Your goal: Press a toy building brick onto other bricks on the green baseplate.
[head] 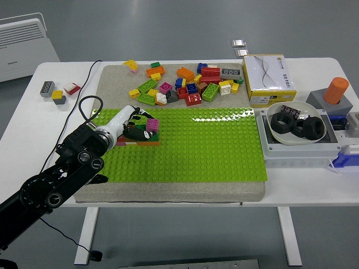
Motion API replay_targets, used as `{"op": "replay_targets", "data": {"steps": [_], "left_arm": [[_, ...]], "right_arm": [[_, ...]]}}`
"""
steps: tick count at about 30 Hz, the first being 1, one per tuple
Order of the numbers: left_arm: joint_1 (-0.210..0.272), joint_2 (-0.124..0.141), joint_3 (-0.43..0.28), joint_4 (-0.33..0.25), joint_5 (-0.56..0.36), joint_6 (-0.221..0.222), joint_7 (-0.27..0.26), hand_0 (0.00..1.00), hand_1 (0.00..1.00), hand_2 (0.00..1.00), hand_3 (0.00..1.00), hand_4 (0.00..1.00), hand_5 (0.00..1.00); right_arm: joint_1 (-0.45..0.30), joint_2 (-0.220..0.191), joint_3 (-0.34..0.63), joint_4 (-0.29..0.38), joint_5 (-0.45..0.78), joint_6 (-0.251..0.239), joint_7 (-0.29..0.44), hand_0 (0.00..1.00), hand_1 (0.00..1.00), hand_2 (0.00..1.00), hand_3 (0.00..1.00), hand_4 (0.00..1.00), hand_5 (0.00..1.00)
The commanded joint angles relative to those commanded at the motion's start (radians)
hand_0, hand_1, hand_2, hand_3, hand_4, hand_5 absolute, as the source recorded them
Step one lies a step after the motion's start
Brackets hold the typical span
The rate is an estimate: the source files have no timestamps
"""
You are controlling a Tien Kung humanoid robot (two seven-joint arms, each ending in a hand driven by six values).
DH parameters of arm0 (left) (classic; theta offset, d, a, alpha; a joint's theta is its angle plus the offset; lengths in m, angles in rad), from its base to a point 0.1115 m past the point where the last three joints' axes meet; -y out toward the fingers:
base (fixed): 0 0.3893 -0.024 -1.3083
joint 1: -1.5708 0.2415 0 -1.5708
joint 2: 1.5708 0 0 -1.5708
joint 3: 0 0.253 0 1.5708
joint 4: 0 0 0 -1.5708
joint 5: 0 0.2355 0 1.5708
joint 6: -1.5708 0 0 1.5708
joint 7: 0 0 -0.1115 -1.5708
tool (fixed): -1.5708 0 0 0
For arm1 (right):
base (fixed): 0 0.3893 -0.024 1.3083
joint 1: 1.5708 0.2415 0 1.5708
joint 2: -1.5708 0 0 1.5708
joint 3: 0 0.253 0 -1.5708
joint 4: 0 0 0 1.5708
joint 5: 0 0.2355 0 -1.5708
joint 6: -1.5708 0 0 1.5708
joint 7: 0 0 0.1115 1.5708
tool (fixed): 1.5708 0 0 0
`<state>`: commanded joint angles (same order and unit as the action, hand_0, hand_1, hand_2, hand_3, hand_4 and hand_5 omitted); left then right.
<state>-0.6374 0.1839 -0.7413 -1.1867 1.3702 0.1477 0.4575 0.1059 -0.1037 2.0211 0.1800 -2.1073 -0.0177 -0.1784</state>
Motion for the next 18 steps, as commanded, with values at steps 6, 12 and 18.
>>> {"op": "replay_targets", "data": {"steps": [6,12,18], "left_arm": [[0.001,0.000,-0.001,0.001,0.000,-0.001,-0.001,0.859,0.897,0.901,0.584,0.460,0.002],[0.002,0.001,0.001,0.001,-0.002,-0.003,-0.001,0.859,0.897,0.902,0.583,0.460,0.002],[0.002,0.001,0.001,0.000,-0.003,-0.004,-0.002,0.859,0.899,0.902,0.584,0.462,0.002]], "right_arm": [[0.000,0.000,0.000,0.000,0.000,0.000,0.000,0.519,0.680,0.720,0.692,0.737,0.789],[0.000,0.000,0.001,0.000,0.000,0.000,0.001,0.519,0.680,0.720,0.692,0.736,0.789],[0.000,0.000,0.000,0.000,0.001,0.000,0.001,0.519,0.680,0.720,0.692,0.737,0.789]]}}
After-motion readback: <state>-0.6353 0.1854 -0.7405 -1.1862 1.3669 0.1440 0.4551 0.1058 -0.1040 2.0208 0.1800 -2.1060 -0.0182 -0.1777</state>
